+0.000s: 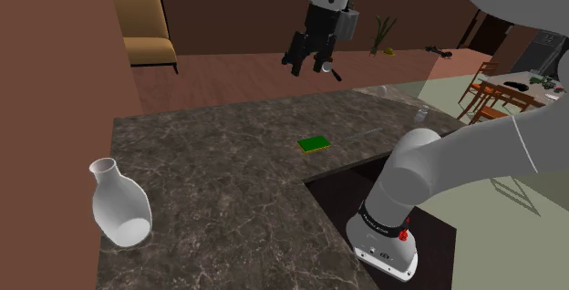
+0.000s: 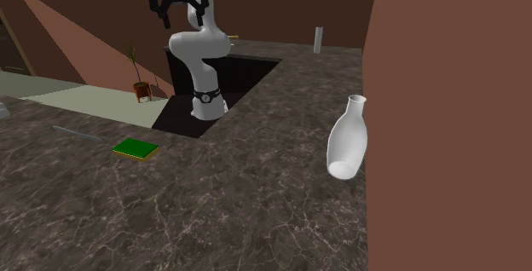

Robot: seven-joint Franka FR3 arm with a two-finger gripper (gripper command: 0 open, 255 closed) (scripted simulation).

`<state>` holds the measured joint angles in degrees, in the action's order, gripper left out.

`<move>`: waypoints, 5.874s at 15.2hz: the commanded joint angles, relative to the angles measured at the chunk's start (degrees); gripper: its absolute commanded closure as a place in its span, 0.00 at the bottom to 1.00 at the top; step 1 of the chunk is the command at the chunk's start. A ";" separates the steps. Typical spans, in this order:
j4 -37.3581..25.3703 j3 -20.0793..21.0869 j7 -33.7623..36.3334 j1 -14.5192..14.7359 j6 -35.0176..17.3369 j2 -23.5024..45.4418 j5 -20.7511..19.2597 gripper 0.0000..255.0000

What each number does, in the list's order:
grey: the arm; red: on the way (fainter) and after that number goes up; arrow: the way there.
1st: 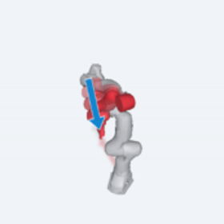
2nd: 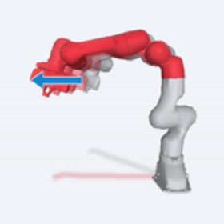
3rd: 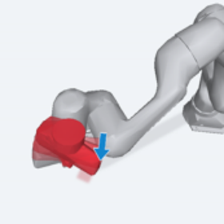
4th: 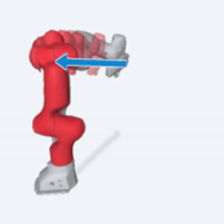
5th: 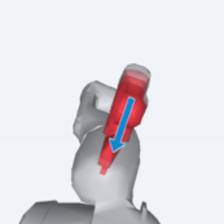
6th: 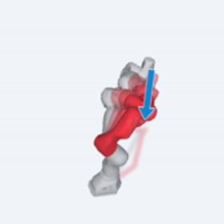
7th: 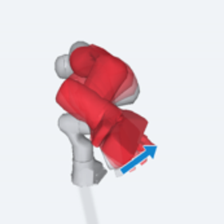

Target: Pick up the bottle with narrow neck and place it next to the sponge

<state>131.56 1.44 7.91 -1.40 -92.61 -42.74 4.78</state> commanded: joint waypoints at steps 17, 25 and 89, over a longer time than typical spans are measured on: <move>-12.15 17.73 20.32 4.01 -9.22 23.63 4.45 0.00; -24.86 24.92 31.84 6.22 -11.18 40.44 -0.20 0.00; -62.30 27.67 44.01 15.60 4.62 67.92 -11.19 1.00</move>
<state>66.19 28.96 53.00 16.04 -87.46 27.75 -7.41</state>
